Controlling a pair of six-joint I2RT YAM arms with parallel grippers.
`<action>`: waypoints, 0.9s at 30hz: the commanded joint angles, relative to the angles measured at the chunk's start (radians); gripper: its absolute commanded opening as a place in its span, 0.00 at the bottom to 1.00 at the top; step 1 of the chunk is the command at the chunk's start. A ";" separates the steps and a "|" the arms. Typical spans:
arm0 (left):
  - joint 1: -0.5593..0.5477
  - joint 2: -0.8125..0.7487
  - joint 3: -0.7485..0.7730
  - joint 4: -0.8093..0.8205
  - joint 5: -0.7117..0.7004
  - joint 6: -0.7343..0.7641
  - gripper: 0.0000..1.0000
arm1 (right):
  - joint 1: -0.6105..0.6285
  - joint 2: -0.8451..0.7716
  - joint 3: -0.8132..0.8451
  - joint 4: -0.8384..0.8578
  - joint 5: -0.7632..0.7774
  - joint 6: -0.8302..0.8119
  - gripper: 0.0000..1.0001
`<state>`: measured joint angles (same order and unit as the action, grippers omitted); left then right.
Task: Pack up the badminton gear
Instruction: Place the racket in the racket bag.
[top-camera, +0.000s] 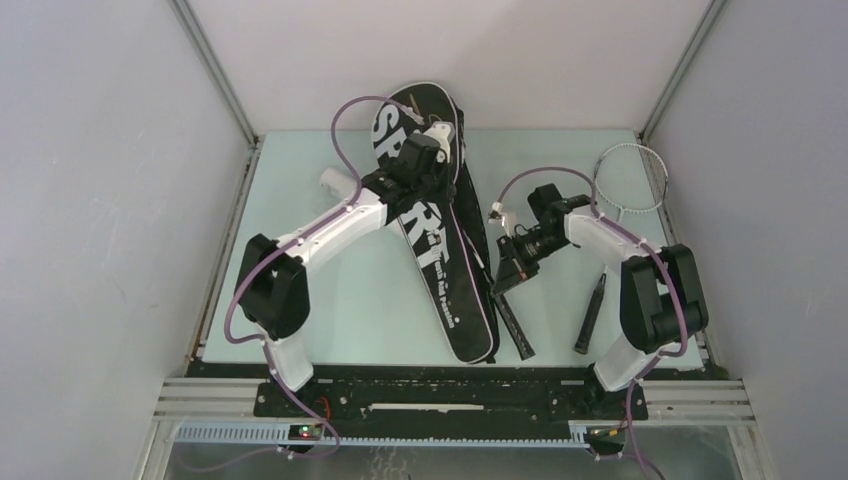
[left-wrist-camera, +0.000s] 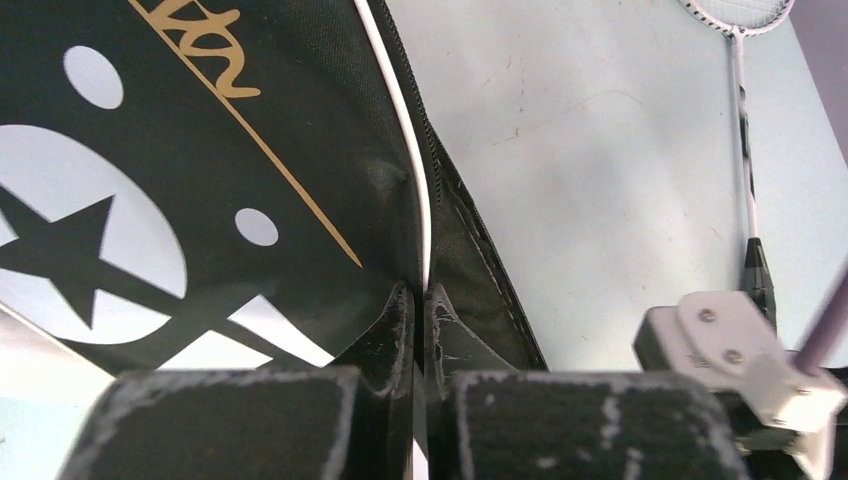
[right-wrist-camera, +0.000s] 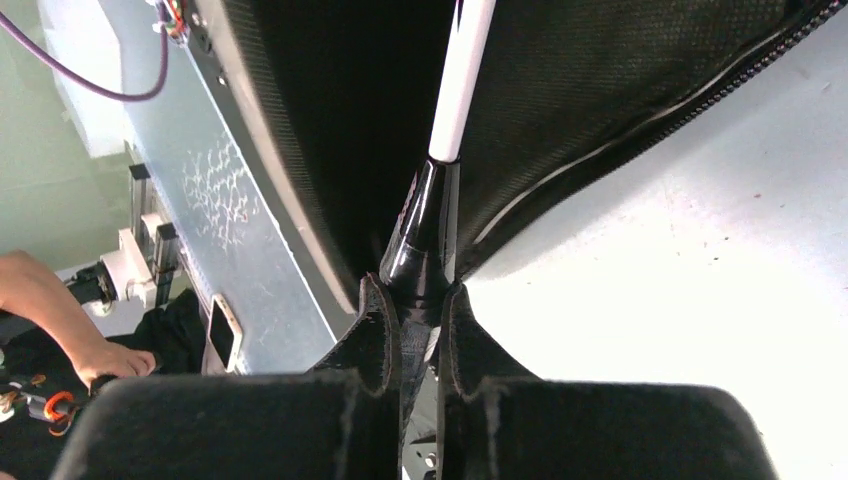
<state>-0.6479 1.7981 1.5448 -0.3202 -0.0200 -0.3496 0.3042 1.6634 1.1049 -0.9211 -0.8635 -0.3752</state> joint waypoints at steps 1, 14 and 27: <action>-0.017 -0.043 -0.037 0.056 -0.013 -0.007 0.00 | 0.000 -0.072 0.074 0.098 -0.066 0.093 0.00; -0.038 -0.022 -0.012 0.035 0.060 -0.104 0.00 | 0.039 -0.005 0.054 0.413 0.102 0.367 0.00; -0.038 0.036 0.030 0.012 0.068 -0.202 0.00 | 0.071 0.015 0.030 0.564 0.193 0.623 0.00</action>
<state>-0.6621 1.8259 1.5360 -0.2779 -0.0269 -0.4690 0.3851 1.6787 1.1110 -0.5346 -0.7372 0.1390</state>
